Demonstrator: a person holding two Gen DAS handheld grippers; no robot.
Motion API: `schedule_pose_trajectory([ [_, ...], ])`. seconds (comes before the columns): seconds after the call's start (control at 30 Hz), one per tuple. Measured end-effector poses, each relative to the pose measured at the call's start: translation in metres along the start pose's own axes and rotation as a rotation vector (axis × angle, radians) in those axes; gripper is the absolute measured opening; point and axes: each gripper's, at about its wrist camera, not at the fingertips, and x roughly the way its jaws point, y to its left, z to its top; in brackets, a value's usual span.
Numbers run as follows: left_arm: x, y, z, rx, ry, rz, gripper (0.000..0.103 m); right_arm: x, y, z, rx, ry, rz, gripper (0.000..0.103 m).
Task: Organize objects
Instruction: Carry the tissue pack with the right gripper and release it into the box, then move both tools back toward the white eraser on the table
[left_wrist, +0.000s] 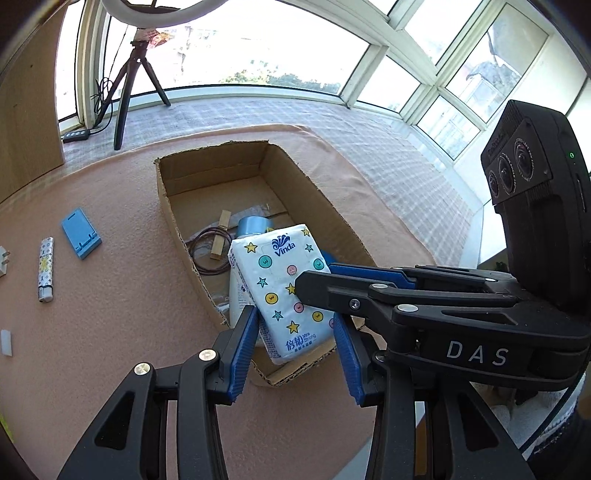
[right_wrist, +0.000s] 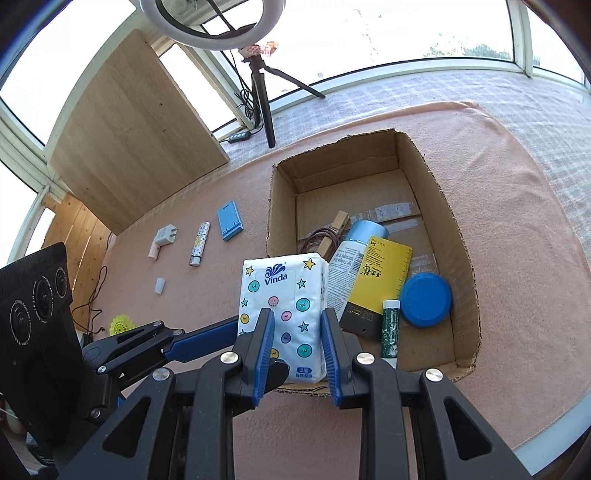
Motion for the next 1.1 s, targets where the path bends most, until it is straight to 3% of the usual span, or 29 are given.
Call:
schedule_pose_trajectory([
  [0.07,0.003,-0.003,0.002,0.013,0.004,-0.002,0.045,-0.001,-0.004,0.001,0.001,-0.002,-0.008,0.025],
  [0.13,0.006,-0.006,0.002,0.031,0.015,0.004,0.056,-0.004,-0.008,0.001,0.008,-0.019,-0.023,0.028],
  [0.2,0.007,-0.006,0.002,0.034,0.014,0.019,0.069,-0.007,-0.011,0.001,0.019,-0.037,-0.046,0.055],
  [0.27,0.007,-0.005,0.002,0.031,0.009,0.025,0.07,-0.011,-0.012,0.0,0.019,-0.058,-0.064,0.063],
  [0.73,-0.008,0.023,-0.008,-0.024,0.0,0.052,0.07,-0.002,0.001,0.003,0.009,-0.048,-0.069,0.063],
  [1.1,-0.045,0.084,-0.024,-0.116,-0.031,0.136,0.07,0.016,0.047,0.012,-0.075,-0.034,-0.042,0.063],
])
